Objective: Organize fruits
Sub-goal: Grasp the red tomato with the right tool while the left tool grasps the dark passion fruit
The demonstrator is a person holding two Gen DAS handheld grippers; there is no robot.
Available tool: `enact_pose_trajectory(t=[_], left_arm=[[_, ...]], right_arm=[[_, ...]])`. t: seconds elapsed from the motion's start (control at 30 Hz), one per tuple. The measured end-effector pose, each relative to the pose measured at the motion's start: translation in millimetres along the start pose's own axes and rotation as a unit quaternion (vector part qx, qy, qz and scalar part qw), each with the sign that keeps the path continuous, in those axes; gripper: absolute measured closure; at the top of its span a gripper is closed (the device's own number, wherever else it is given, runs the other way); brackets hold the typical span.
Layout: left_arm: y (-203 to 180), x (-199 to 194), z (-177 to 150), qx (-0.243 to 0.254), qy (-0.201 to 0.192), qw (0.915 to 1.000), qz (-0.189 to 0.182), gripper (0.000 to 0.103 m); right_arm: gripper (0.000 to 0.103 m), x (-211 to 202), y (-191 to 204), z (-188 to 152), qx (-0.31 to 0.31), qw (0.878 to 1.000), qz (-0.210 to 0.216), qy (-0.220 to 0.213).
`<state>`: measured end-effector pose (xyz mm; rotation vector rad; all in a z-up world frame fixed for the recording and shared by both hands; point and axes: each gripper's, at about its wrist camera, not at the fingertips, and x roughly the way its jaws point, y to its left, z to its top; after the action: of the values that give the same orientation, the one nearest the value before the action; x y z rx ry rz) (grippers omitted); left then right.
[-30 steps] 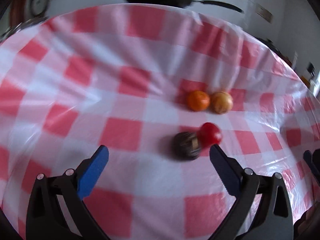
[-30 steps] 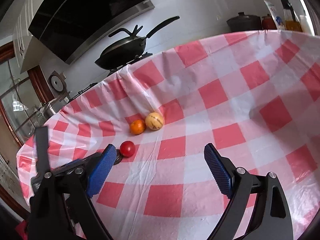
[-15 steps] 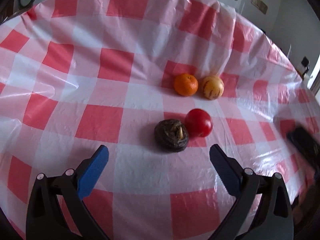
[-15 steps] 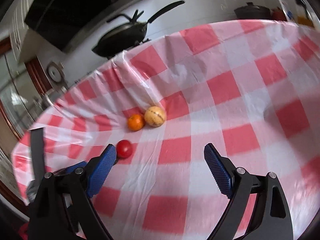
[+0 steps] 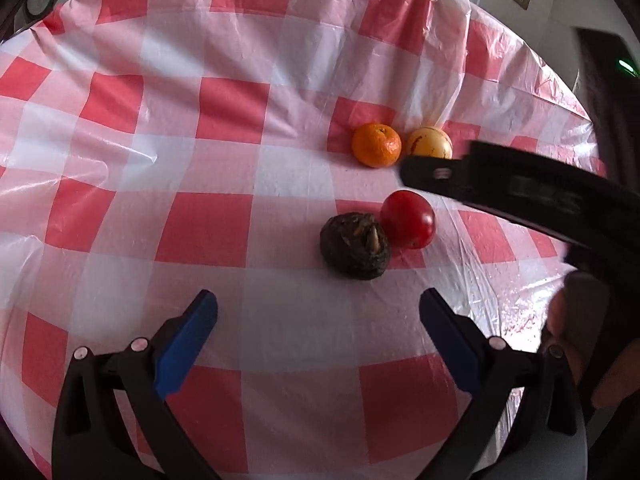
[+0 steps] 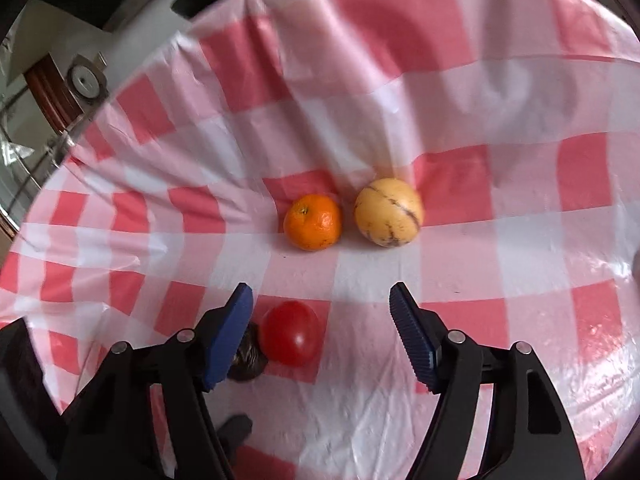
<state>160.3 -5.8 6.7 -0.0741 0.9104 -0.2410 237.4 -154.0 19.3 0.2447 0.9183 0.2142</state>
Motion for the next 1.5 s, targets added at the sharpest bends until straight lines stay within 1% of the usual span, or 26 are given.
enact_pose_trajectory(t=[0.07,0.13,0.27,0.3,0.33,0.4,0.47,0.53,0.6,0.67,0.7,0.8,0.87,0.93,1.0,1.07,1.13,1.17,1.2,1.27,1.4,1.5], left_arm=[[0.0,0.3,-0.3,-0.001,0.000,1.0000,-0.001,0.002],[-0.1,0.5,-0.5,-0.001,0.000,1.0000,0.000,0.002],[-0.4,0.7,-0.7,0.000,0.000,1.0000,-0.001,0.002],[-0.5,0.8,-0.7,0.000,0.000,1.0000,-0.001,0.002],[-0.4,0.8,-1.0,0.000,0.000,1.0000,-0.001,0.002],[-0.2,0.8,-1.3,-0.001,-0.001,1.0000,-0.001,0.002],[-0.9,1.2,-1.2,0.000,-0.001,1.0000,0.000,0.002],[-1.7,1.4,-1.5,0.002,0.000,1.0000,0.002,0.002],[-2.3,2.3,-1.5,0.002,0.000,1.0000,0.003,0.003],[0.7,1.4,-1.1,-0.006,-0.003,1.0000,0.003,0.003],[1.6,1.0,-0.9,-0.008,-0.003,1.0000,-0.001,0.002],[1.1,1.5,-0.9,-0.005,-0.002,1.0000,0.001,0.002],[1.3,1.5,-0.9,-0.005,-0.003,1.0000,0.000,0.002],[1.1,1.8,-0.8,-0.005,-0.003,1.0000,0.000,0.002],[0.9,1.9,-1.1,-0.005,-0.003,1.0000,0.000,0.002],[1.2,1.3,-1.5,-0.005,-0.003,1.0000,0.001,0.002],[1.8,-0.3,-2.2,-0.006,-0.004,1.0000,0.000,0.002],[1.0,0.2,-2.1,-0.006,-0.004,1.0000,0.001,0.002],[0.6,0.1,-1.9,-0.006,-0.004,1.0000,0.001,0.002],[-0.8,1.2,-0.9,-0.005,-0.004,1.0000,0.004,0.002],[-0.9,1.9,0.0,-0.005,-0.003,1.0000,0.005,0.002],[-0.1,1.1,-0.2,-0.004,-0.004,1.0000,0.005,0.002]], right_arm=[[0.037,10.6,5.1,1.3,-0.009,1.000,-0.015,0.013],[0.040,16.2,7.8,1.1,-0.023,0.999,-0.032,0.018],[0.042,16.4,7.9,2.0,-0.038,0.998,-0.046,0.009],[0.043,16.0,9.0,2.0,-0.043,0.998,-0.048,0.008],[0.045,14.6,9.6,1.2,-0.046,0.998,-0.043,0.013],[0.046,10.9,12.1,-0.1,-0.052,0.998,-0.034,0.018],[0.046,8.2,19.7,-2.0,-0.072,0.996,-0.047,0.015],[0.046,9.0,24.1,-2.2,-0.075,0.996,-0.055,0.016],[0.046,15.2,33.4,-0.3,-0.072,0.996,-0.042,0.029],[0.047,23.0,47.7,-0.3,-0.105,0.991,-0.071,0.040],[0.047,25.0,49.2,-0.6,-0.111,0.990,-0.078,0.045],[0.050,26.7,40.6,-3.4,-0.100,0.990,-0.078,0.065],[0.056,21.8,28.0,-8.5,-0.087,0.991,-0.068,0.070],[0.063,15.9,21.4,-14.9,-0.091,0.993,-0.055,0.059],[0.067,9.4,17.8,-25.3,-0.103,0.992,-0.047,0.046],[0.068,2.2,14.8,-33.9,-0.112,0.992,-0.053,0.028],[0.068,-4.8,4.8,-38.1,-0.099,0.993,-0.057,0.000],[0.068,-4.4,-2.7,-39.4,-0.084,0.995,-0.047,0.001],[0.067,-0.5,-14.9,-31.7,-0.076,0.996,-0.039,0.002],[0.067,-1.1,-19.1,-30.8,-0.075,0.997,-0.026,-0.001],[0.066,6.8,-13.5,-22.7,-0.096,0.995,-0.039,0.006],[0.063,19.7,4.5,-21.0,-0.111,0.993,-0.044,0.004]])
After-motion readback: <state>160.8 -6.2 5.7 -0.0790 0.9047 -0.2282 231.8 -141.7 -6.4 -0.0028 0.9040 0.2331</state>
